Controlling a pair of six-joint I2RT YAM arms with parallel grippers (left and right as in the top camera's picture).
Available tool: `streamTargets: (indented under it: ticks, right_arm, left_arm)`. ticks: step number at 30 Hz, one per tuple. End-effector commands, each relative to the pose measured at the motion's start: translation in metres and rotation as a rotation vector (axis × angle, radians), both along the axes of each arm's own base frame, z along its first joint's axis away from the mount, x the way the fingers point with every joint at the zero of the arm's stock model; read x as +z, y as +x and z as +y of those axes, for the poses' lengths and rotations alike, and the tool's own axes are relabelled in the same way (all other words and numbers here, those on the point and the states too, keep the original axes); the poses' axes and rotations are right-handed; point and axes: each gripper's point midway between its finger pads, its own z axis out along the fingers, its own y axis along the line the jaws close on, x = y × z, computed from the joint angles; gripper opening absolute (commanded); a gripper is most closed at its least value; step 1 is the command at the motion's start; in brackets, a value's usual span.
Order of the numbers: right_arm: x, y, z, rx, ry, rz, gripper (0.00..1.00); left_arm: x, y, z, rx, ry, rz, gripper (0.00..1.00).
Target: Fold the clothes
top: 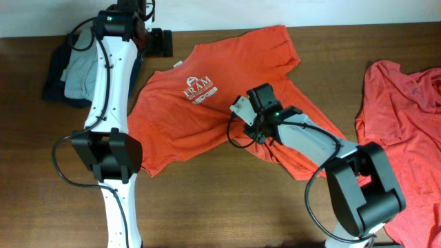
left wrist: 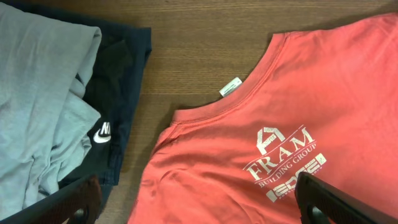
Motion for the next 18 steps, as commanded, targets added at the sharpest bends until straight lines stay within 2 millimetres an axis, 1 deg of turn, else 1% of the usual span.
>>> streamTargets:
  ticks: [1,2,3,4,5,6,8,10,13,15,18]
  right_arm:
    - [0.015,0.024,-0.022,-0.088,-0.103,-0.113,0.29]
    - [0.018,0.028,-0.027,-0.108,-0.129,-0.139,0.31]
    - [0.021,0.031,-0.031,-0.124,-0.149,-0.158,0.35]
    - [0.022,0.033,-0.034,-0.135,-0.163,-0.171,0.43]
    - [0.023,0.034,-0.035,-0.137,-0.165,-0.174,0.57]
    - [0.023,0.033,-0.034,-0.137,-0.164,-0.173,0.66]
    - [0.021,0.031,-0.033,-0.134,-0.157,-0.162,0.77]
    - [0.02,0.029,-0.031,-0.135,-0.14,-0.149,0.79]
    - [0.027,0.027,-0.033,-0.208,-0.098,-0.146,0.79]
    - [0.039,0.022,-0.032,-0.249,-0.058,-0.136,0.79]
    - [0.065,0.007,-0.021,-0.239,0.023,-0.089,0.79]
  left_arm:
    - [0.019,-0.001,0.001,0.008,-0.001,-0.04,0.99]
    - [0.019,-0.001,0.001,0.008,-0.001,-0.04,0.99]
    - [0.019,-0.001,0.001,0.008,-0.001,-0.04,0.99]
    - [0.019,-0.001,0.001,0.008,-0.001,-0.04,0.99]
    - [0.019,-0.001,0.001,0.008,-0.001,-0.04,0.99]
    - [0.019,-0.001,0.001,0.008,-0.001,-0.04,0.99]
    - [0.019,-0.001,0.001,0.008,-0.001,-0.04,0.99]
    - [0.019,-0.001,0.001,0.008,-0.001,-0.04,0.99]
    - [0.019,-0.001,0.001,0.008,-0.001,-0.04,0.99]
    - [0.019,-0.001,0.001,0.008,-0.001,-0.04,0.99]
    - [0.019,-0.001,0.001,0.008,-0.001,-0.04,0.99]
